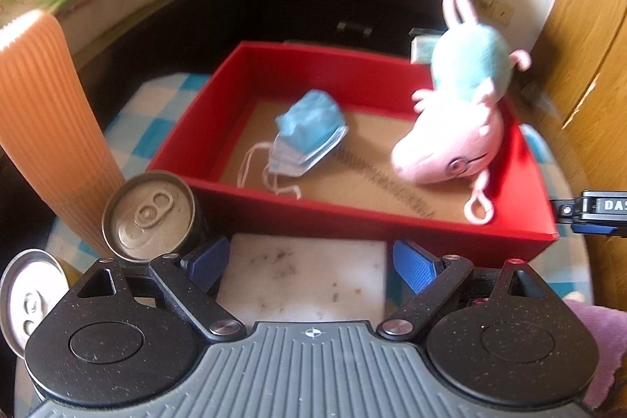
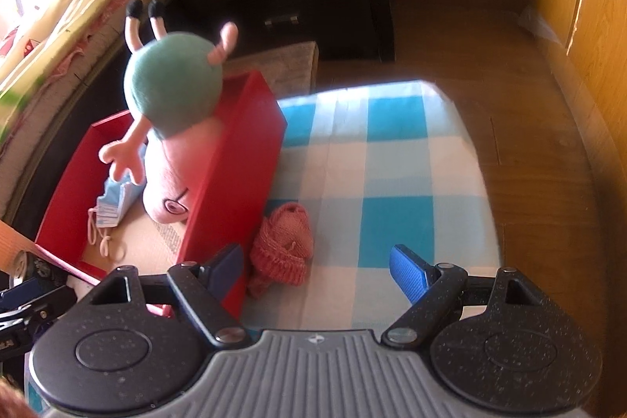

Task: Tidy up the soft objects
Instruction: 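Move right tool to the pink knit hat on the tablecloth, then close right tool on the pink knit hat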

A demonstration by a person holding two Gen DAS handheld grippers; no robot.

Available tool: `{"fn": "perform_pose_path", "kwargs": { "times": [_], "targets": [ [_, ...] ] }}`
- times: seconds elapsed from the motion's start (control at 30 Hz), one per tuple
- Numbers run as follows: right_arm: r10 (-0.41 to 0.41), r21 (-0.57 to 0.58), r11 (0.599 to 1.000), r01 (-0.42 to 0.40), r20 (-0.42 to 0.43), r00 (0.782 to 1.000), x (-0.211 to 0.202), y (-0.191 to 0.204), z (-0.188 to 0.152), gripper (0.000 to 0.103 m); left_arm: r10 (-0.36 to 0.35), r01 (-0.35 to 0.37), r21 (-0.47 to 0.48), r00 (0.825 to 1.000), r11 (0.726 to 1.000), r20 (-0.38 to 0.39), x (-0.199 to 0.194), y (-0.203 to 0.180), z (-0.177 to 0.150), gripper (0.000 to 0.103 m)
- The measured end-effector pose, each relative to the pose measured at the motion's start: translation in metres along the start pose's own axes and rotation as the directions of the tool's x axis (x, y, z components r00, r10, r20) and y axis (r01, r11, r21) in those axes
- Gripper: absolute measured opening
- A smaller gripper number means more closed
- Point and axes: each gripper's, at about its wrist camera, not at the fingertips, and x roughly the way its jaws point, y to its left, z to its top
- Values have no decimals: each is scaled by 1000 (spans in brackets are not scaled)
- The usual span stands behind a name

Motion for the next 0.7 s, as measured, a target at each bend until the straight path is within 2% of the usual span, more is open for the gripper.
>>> {"fn": "perform_pose_path", "kwargs": {
  "times": [0.1, 0.27, 0.4, 0.53, 0.7],
  "targets": [
    [12, 12, 1000, -12, -25, 1000, 9, 0, 0, 61, -6, 5, -23, 999, 1000, -40, 8, 2, 0, 88],
    [27, 45, 999, -25, -39, 999, 18, -2, 2, 61, 4, -6, -43, 999, 999, -48, 10, 3, 2, 89],
    [-30, 13, 999, 31, -62, 998, 23, -1, 2, 61, 18, -18, 23, 999, 1000, -27, 4, -9, 0, 90],
    [-54, -45, 998, 51, -69, 996, 24, 7, 11, 61, 17, -15, 62, 999, 998, -30, 1, -18, -3, 91],
    [-38, -107, 994, 22, -158, 987, 32, 17, 26, 60, 41, -37, 92, 999, 995, -34, 0, -25, -4, 91]
  ]
}}
